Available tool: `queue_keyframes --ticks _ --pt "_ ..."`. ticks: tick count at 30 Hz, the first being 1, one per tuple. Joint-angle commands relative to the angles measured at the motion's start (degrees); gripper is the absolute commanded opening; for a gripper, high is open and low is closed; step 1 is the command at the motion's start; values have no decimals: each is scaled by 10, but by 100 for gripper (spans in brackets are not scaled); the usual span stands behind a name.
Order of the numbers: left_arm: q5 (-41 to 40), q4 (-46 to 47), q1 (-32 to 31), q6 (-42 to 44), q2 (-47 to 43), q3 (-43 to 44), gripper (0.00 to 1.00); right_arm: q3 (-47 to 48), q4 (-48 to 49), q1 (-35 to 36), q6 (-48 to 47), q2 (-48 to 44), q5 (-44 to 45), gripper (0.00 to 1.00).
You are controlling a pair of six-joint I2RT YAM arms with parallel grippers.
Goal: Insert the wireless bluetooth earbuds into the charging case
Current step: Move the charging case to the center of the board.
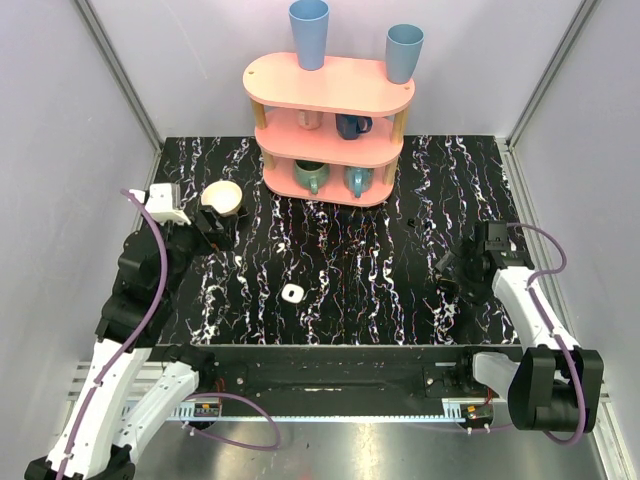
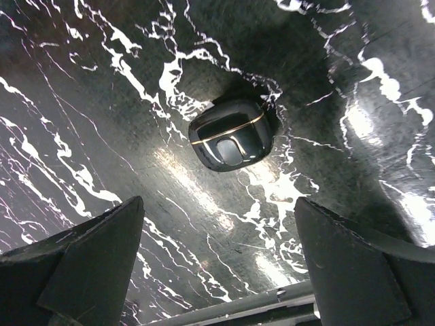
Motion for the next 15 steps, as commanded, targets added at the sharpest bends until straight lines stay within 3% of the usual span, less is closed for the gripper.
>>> queue_keyframes --ticks 1,6,15 --pt "-18 20 0 -1 2 -5 99 -33 49 2 21 -4 -59 100" --pt "-18 14 0 -4 -2 -7 99 -33 67 2 24 15 -57 100" --pt "-31 17 0 -3 -5 -13 99 13 59 2 10 45 42 100"
